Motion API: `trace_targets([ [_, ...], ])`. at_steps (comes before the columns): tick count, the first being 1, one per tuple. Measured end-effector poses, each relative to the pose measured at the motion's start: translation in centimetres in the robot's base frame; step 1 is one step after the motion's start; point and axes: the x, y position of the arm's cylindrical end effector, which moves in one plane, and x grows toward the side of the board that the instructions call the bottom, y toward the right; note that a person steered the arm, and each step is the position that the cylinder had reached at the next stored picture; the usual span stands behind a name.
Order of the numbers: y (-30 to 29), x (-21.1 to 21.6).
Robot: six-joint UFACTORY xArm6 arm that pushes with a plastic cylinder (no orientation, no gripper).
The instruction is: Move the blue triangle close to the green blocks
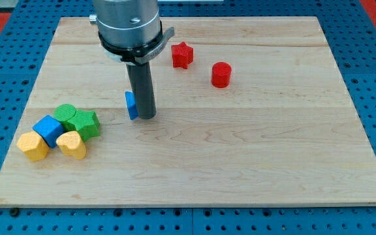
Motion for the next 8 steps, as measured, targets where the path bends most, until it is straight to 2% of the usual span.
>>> trace_targets([
  [2,-0.3,-3.8],
  [4,-4.1,-3.8],
  [6,-7.9,-2.0],
  [7,-1.9,-2.0],
  [8,9.4,-1.9],
])
